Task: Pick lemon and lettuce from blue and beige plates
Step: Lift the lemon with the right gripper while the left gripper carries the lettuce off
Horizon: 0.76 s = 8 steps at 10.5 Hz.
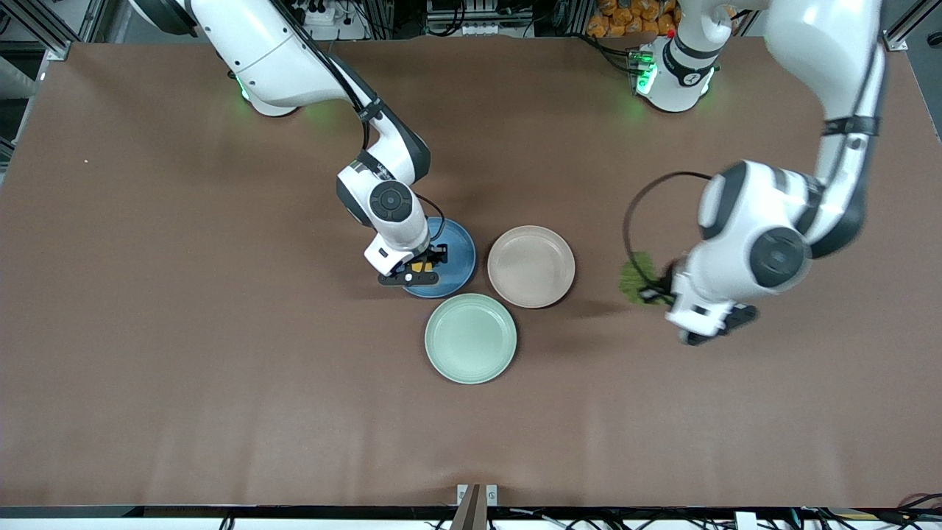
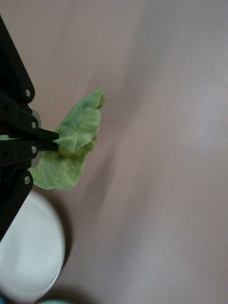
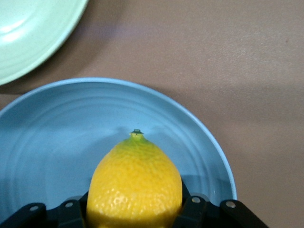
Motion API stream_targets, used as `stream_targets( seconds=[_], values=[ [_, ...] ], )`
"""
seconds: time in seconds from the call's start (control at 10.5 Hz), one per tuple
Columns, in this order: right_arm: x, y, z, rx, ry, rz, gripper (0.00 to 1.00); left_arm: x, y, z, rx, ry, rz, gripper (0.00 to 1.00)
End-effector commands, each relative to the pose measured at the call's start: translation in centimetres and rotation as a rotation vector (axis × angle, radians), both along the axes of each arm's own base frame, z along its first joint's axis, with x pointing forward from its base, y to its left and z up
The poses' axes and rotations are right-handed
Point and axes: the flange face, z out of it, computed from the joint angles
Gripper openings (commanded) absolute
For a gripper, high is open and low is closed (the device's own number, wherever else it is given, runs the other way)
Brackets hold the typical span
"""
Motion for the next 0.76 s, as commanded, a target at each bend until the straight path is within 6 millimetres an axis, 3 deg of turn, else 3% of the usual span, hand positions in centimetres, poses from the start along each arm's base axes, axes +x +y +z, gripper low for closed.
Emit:
stream_targets(
  seconds=[0.0, 0.1, 0.19, 0.29, 0.38, 0.48, 0.67],
  values=[
    [0.9, 0.2, 2.3, -0.027, -0.002, 0.001, 0.24, 1.0, 4.3, -5.5, 0.085, 0.052, -0.056, 0.00],
    [1.6, -0.2, 4.1, -0.045, 0.016, 0.002, 0.24, 1.5, 6.0, -7.0, 0.105, 0.048, -0.051, 0.00],
    [2.5, -1.5, 6.1, -0.054, 0.030, 0.017, 0.24, 1.7, 5.9, -7.6, 0.106, 0.039, -0.055, 0.00],
    [3.2, -3.0, 7.7, -0.042, 0.050, 0.025, 0.24, 1.6, 6.1, -8.4, 0.116, 0.049, -0.073, 0.10],
    [3.9, -4.7, 9.0, -0.034, 0.073, 0.036, 0.24, 1.7, 6.2, -8.4, 0.123, 0.048, -0.116, 0.67],
    [4.3, -6.4, 10.2, -0.047, 0.088, 0.040, 0.24, 1.8, 6.3, -7.6, 0.114, 0.041, -0.161, 1.00],
    [5.3, -11.3, 11.8, -0.068, 0.107, 0.075, 0.23, 2.8, 8.2, -3.2, 0.071, -0.017, -0.310, 1.00]
  ],
)
